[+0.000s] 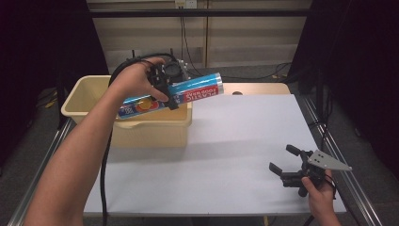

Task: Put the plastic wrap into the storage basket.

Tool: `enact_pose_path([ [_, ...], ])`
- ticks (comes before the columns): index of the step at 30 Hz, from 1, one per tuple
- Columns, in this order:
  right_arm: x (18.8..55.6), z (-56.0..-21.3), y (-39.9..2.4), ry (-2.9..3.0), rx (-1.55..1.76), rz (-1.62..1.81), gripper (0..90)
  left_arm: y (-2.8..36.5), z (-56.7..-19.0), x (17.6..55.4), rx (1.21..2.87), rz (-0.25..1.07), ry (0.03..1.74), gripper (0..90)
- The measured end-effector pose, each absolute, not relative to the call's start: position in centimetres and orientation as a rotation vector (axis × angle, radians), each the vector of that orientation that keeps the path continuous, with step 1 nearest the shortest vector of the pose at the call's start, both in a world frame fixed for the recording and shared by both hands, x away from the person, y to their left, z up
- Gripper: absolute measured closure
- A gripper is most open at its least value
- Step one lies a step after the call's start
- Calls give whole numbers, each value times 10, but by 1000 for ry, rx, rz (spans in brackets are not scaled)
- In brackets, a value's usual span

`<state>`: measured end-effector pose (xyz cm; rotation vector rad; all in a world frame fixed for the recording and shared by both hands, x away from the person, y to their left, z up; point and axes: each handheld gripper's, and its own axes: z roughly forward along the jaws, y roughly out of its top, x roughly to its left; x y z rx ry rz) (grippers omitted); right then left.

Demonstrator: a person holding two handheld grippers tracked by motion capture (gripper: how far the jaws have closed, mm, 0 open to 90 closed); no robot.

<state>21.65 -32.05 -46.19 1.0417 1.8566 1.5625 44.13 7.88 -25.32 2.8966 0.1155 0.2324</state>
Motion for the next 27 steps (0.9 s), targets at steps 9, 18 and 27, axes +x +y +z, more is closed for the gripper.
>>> enact_pose_path([
  [9, 216, -462, -322, 1856, 1044, 1563, 9, 75, -259, 446, 2901, 235, 112, 322],
  [18, 216, -463, -321, 1860, 1050, 1561, 9, 74, -264, 450, 2916, 240, 96, 322],
  [27, 216, -463, -321, 1864, 1046, 1557, 9, 72, -272, 454, 2914, 222, 87, 322],
])
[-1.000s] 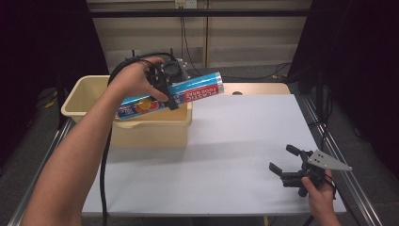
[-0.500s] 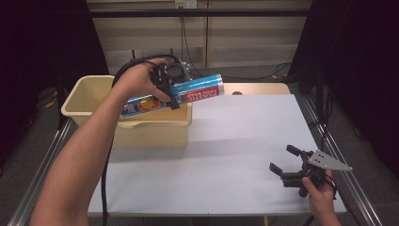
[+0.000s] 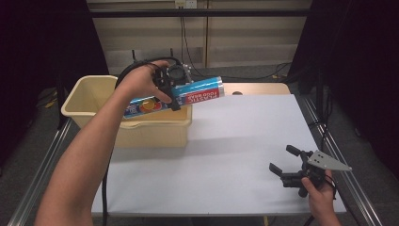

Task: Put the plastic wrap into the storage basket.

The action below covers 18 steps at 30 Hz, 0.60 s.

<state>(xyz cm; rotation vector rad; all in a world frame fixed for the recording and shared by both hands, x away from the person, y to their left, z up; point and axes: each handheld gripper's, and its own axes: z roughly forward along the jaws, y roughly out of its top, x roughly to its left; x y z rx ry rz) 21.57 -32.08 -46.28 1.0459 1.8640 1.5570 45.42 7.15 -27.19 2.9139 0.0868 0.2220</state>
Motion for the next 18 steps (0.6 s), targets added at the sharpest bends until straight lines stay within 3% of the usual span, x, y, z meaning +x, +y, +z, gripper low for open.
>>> enact_pose_path([
  [18, 216, -463, -321, 1866, 1039, 1557, 9, 73, -286, 459, 2920, 185, 104, 322],
])
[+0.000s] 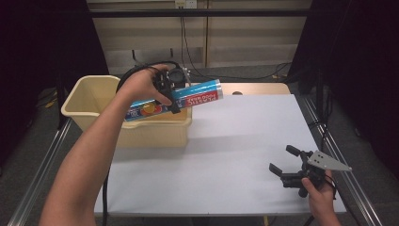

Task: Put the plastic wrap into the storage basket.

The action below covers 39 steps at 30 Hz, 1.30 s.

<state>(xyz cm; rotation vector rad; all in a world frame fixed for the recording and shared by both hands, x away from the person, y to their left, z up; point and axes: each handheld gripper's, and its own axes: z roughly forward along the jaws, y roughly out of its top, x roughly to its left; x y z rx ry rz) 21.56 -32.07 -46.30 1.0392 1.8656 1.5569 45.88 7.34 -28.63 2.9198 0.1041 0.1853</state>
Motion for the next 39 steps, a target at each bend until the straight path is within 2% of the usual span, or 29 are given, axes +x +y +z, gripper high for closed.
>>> enact_pose_path([
  [24, 216, -463, -321, 1869, 1044, 1555, 9, 76, -302, 468, 2948, 72, 133, 321],
  [39, 216, -464, -321, 1872, 1042, 1553, 9, 80, -308, 472, 2949, 62, 133, 319],
])
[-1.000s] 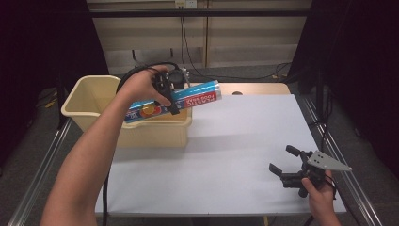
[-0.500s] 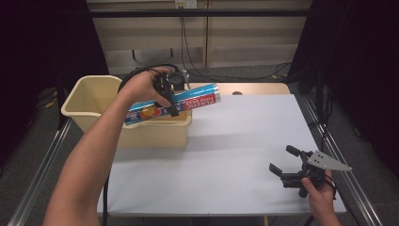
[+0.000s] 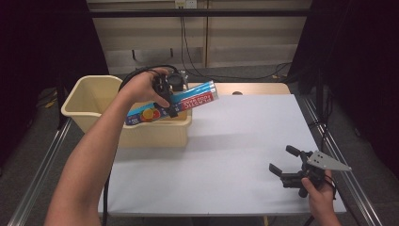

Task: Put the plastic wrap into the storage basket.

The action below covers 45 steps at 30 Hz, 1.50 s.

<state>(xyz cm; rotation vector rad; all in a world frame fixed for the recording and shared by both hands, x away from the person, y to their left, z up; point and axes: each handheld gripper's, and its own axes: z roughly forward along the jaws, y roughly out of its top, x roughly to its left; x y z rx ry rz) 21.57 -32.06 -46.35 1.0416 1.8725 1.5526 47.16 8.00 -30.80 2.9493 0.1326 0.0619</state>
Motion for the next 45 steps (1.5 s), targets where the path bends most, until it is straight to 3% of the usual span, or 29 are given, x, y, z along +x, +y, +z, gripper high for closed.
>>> enact_pose_path([
  [14, 216, -464, -320, 1873, 1043, 1549, 9, 84, -315, 474, 2939, 14, 207, 307],
  [25, 215, -464, -319, 1879, 1043, 1544, 9, 101, -287, 472, 2763, -18, 268, 283],
  [35, 215, -463, -319, 1880, 1042, 1541, 9, 108, -282, 462, 2679, 8, 340, 182],
  [45, 214, -463, -319, 1878, 1037, 1540, 9, 128, -283, 452, 2580, 28, 423, 139],
])
